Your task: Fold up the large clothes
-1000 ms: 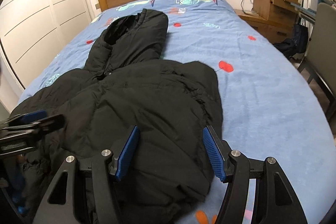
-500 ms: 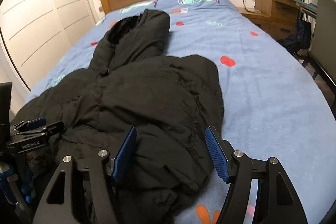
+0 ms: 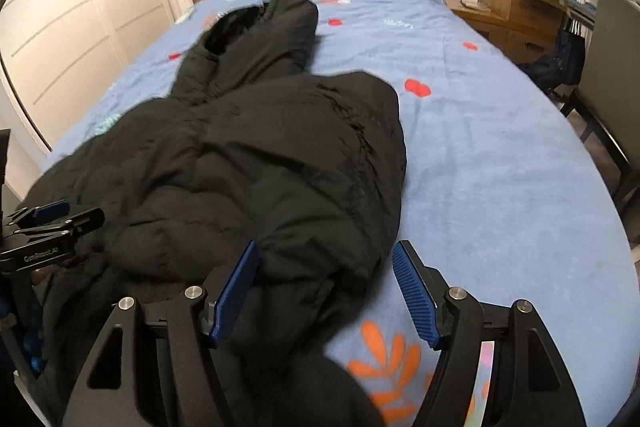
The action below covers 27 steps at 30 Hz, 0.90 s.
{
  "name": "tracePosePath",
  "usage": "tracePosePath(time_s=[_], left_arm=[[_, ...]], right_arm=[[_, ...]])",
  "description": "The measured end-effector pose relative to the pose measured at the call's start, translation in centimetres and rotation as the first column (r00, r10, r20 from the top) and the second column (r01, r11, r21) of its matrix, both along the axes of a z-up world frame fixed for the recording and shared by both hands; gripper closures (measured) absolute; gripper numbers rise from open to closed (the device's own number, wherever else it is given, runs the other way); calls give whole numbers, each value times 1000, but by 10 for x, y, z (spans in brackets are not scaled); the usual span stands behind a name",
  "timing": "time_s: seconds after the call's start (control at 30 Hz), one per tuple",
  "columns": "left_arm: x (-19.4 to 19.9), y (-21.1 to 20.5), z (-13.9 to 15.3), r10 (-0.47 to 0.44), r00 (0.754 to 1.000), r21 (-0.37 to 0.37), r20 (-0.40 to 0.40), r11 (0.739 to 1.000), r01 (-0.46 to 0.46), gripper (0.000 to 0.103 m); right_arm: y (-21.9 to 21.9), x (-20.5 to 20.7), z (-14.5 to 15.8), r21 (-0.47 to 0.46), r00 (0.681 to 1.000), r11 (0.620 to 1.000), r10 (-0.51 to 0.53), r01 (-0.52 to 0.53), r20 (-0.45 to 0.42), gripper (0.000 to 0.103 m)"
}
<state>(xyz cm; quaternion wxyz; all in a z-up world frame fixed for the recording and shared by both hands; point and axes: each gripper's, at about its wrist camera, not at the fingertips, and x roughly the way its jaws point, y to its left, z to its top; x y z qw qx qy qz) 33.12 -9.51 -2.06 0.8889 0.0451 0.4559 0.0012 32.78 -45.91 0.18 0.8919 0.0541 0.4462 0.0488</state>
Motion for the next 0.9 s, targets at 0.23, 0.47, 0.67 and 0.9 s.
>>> tracePosePath(time_s=[0.23, 0.47, 0.67, 0.9], left_arm=[[-81, 20, 58, 10, 988, -1, 155, 1000, -10, 14], [-161, 38, 94, -6, 968, -1, 251, 1000, 6, 14], [-219, 63, 119, 5, 947, -42, 321, 999, 8, 14], [-244, 97, 134, 61, 918, -95, 391, 995, -26, 14]], right_arm=[[22, -69, 50, -11, 997, 1000, 29, -28, 75, 34], [47, -133, 86, -18, 991, 999, 41, -39, 126, 34], [64, -174, 111, -33, 986, 999, 44, -39, 158, 34], [86, -199, 129, -45, 978, 998, 54, -46, 199, 29]])
